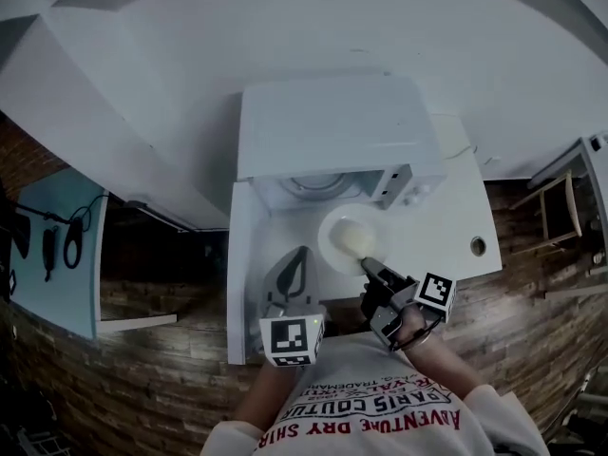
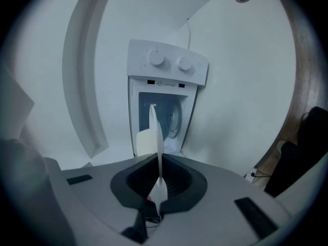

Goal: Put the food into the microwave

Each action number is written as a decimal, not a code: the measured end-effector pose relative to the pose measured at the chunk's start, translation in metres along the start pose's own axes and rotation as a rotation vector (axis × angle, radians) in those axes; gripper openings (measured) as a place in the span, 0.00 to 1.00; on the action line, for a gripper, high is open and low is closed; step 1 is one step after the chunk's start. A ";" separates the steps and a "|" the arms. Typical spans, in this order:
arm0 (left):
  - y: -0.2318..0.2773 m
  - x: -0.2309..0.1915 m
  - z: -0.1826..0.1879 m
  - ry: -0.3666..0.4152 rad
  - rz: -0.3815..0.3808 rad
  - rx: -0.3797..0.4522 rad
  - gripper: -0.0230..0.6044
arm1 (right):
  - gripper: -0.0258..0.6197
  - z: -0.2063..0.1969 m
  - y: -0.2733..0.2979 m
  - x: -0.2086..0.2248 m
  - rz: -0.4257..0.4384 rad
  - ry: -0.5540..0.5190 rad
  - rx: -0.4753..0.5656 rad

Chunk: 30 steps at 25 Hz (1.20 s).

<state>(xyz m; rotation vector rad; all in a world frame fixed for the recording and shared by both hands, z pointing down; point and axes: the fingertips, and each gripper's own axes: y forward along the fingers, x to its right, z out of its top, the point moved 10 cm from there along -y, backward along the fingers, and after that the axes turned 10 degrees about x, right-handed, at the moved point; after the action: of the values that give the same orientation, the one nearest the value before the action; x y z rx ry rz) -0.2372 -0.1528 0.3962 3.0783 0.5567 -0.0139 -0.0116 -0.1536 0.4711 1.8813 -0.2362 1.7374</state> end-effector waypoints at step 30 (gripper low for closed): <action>0.072 -0.024 -0.061 -0.044 0.024 -0.184 0.05 | 0.07 0.046 0.164 0.047 0.030 0.110 0.139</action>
<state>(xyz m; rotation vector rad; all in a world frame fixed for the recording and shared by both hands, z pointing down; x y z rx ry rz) -0.2342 -0.2282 0.4583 2.8981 0.4895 -0.0287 -0.0453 -0.3019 0.5618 1.8800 -0.1046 1.9147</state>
